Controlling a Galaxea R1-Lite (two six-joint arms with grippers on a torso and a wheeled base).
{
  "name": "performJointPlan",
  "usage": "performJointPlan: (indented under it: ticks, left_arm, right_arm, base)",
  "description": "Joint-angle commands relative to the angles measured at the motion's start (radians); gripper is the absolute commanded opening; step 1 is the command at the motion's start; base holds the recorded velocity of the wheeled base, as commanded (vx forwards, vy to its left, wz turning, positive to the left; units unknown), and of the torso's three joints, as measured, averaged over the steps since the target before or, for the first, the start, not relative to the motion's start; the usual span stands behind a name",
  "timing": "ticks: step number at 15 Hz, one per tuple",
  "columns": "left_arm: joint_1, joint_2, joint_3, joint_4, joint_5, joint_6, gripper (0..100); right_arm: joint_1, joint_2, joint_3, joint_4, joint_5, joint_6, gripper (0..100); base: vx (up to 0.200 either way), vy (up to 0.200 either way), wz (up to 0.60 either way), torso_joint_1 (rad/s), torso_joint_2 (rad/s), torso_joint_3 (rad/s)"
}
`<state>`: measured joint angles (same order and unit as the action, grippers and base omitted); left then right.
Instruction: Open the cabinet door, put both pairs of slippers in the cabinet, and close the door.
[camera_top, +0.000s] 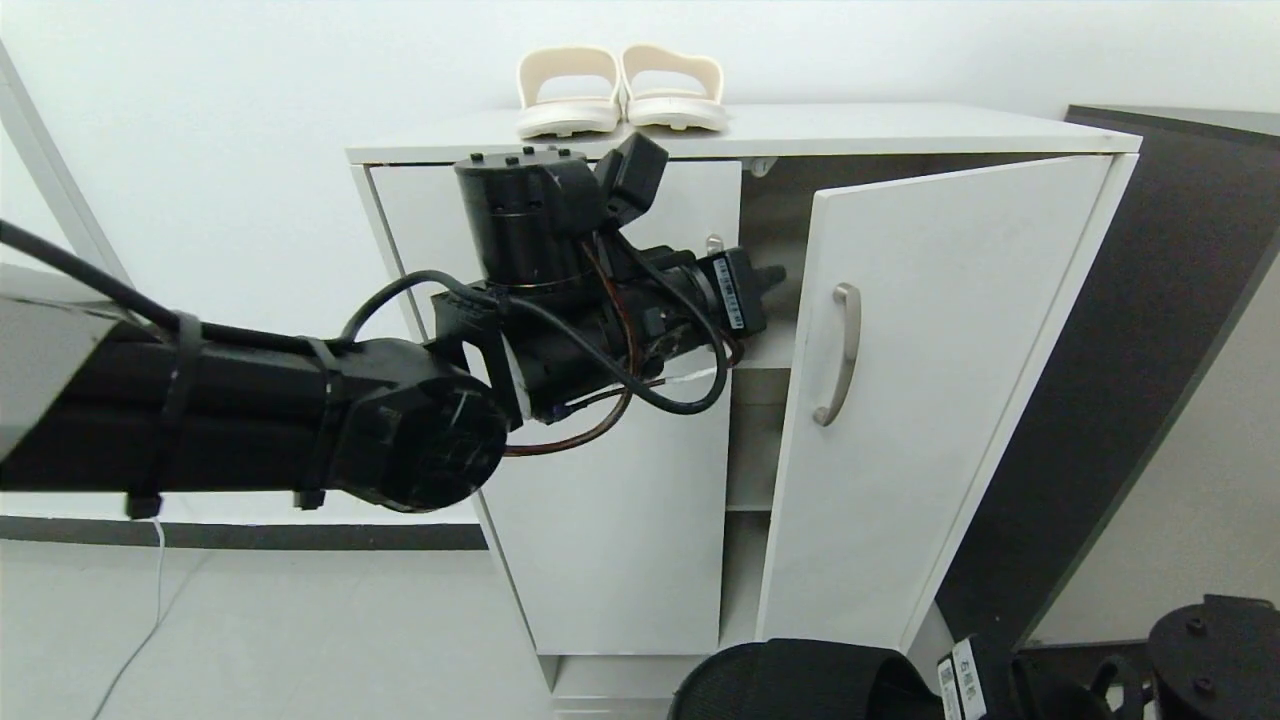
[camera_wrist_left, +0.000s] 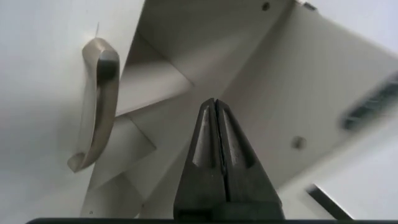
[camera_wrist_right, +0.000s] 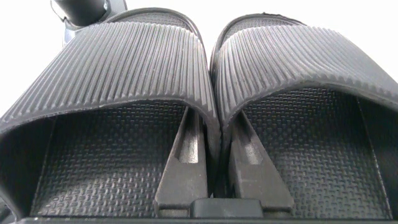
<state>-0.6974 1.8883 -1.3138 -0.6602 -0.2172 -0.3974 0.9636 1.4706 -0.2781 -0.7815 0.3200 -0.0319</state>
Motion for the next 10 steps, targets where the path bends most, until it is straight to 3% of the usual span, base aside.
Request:
performJointPlan:
  ticks: [1, 5, 10]
  left_arm:
    - [0.001, 0.063, -0.031, 0.001, 0.001, 0.0, 0]
    - [0.003, 0.109, -0.064, -0.004, 0.007, 0.0, 0]
    - [-0.159, 0.063, 0.044, -0.107, 0.009, 0.008, 0]
  right_arm:
    - [0.001, 0.01, 0.0, -0.001, 0.001, 0.0, 0]
    - [0.007, 0.011, 0.002, 0.001, 0.001, 0.0, 0]
    - [0.04, 0.013, 0.019, -0.002, -0.001, 0.0, 0]
  base:
    - [0.0, 0.0, 0.0, 0.0, 0.0, 0.0]
    - [-0.2, 0.0, 0.0, 0.005, 0.0, 0.001]
    - [-0.2, 0.0, 0.0, 0.0, 0.0, 0.001]
